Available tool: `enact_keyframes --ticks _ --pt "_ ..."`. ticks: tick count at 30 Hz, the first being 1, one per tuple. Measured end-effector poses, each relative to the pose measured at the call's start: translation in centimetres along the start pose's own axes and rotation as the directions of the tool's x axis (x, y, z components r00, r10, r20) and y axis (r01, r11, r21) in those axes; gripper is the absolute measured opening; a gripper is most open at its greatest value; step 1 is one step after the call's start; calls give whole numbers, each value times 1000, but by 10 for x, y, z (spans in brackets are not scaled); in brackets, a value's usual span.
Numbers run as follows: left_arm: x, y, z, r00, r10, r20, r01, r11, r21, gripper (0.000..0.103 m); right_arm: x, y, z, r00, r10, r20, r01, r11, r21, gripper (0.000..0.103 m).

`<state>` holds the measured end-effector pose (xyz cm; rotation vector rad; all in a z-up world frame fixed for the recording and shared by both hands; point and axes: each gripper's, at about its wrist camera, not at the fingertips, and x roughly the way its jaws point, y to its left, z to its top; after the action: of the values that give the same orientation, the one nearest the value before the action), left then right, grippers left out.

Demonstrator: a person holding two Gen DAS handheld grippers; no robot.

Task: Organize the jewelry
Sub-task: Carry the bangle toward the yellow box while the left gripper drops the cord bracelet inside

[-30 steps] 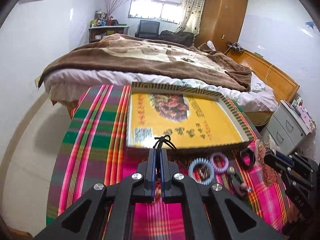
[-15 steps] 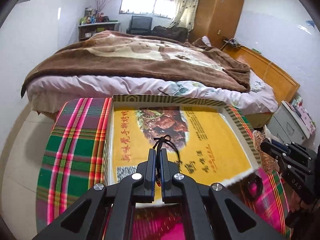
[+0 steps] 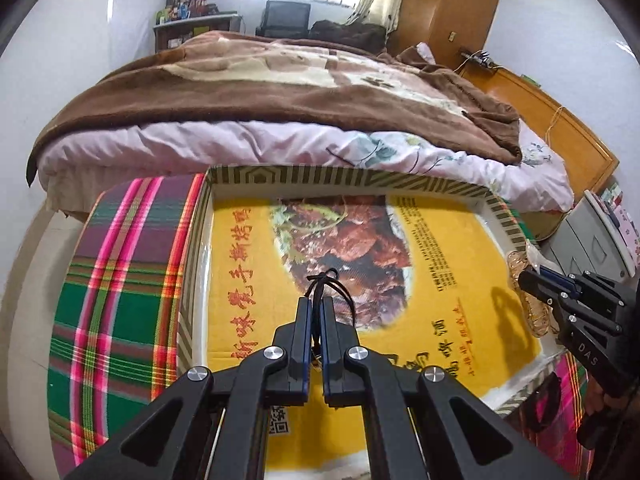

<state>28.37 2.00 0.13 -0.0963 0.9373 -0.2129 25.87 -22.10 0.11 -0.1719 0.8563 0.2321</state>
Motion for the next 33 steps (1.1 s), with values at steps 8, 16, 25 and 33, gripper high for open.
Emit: enact_keyframes --ticks 8,16,25,33 --pt "11 11 -3 999 32 -24 -33 999 -28 3 16 -1 1 999 -4 -33 4 1000 -5 11" --pt "16 14 -5 997 58 -46 -59 998 -17 4 24 -1 1 999 2 -40 -1 1000 15 11" --pt "17 9 -7 995 96 -40 -96 995 12 25 25 -1 3 999 -1 -36 2 1000 19 11" --pt "15 5 -7 994 99 -39 -99 995 15 50 22 -4 3 1000 -14 -23 15 999 35 17"
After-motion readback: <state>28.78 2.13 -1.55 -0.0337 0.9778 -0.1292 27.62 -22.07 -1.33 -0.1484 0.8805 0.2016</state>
